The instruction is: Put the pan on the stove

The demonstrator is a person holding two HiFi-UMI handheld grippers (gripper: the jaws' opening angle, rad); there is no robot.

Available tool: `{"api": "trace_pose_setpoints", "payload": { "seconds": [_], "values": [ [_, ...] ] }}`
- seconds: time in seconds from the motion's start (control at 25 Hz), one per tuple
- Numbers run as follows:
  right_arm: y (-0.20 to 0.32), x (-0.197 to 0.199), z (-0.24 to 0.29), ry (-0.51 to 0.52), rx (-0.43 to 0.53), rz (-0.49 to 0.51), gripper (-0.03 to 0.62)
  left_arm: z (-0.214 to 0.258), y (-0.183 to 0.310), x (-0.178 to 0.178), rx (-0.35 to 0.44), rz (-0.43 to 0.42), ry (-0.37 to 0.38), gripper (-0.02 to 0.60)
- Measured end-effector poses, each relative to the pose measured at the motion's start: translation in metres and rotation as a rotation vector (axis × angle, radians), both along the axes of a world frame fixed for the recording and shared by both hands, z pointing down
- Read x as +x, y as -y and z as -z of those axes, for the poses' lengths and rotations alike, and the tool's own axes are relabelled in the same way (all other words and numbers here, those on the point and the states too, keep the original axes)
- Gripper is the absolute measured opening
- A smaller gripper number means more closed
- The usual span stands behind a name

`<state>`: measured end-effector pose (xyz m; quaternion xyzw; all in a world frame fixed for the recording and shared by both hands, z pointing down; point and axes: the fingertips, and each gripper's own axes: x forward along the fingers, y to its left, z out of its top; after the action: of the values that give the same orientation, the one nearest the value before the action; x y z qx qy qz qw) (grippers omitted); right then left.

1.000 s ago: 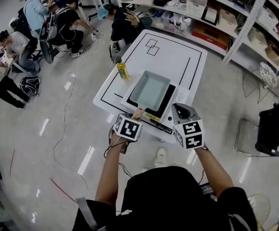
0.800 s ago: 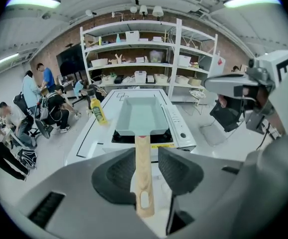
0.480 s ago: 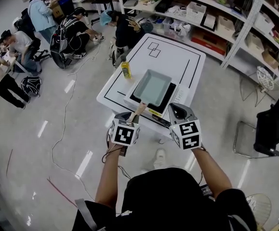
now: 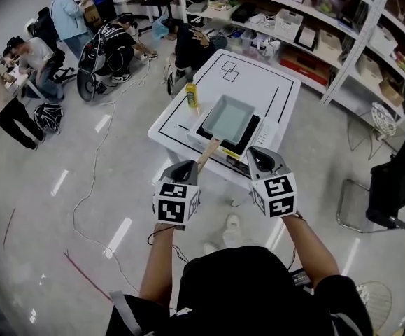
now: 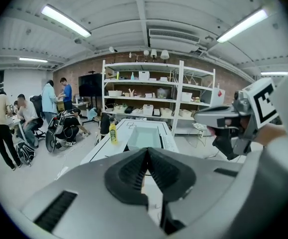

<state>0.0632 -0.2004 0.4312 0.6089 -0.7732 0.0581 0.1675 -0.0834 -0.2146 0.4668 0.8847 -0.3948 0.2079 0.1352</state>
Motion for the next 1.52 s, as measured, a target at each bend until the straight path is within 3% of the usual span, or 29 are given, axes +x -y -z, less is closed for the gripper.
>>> {"api": "trace_pose_setpoints", "payload": {
  "seconds": [0.6, 1.12, 1.28, 1.52],
  "values": [
    [-0.044, -0.047, 0.024, 0.026, 0.054, 0.038, 0.003, 0.051, -0.066, -0.032, 0.205, 0.002, -0.085, 0.011],
    [-0.056, -0.050, 0.047, 0.052, 0.111, 0.087, 0.003, 0.079, -0.081, -0.032, 0.231, 0.056, -0.177, 0.011],
    [-0.064, -0.037, 0.052, 0.072, 0.120, 0.091, 0.003, 0.094, -0.093, -0.022, 0.282, 0.085, -0.171, 0.011],
    [-0.080, -0.019, 0.058, 0.090, 0.124, 0.111, 0.003, 0.097, -0.112, 0.003, 0.280, 0.122, -0.179, 0.011]
  ]
}}
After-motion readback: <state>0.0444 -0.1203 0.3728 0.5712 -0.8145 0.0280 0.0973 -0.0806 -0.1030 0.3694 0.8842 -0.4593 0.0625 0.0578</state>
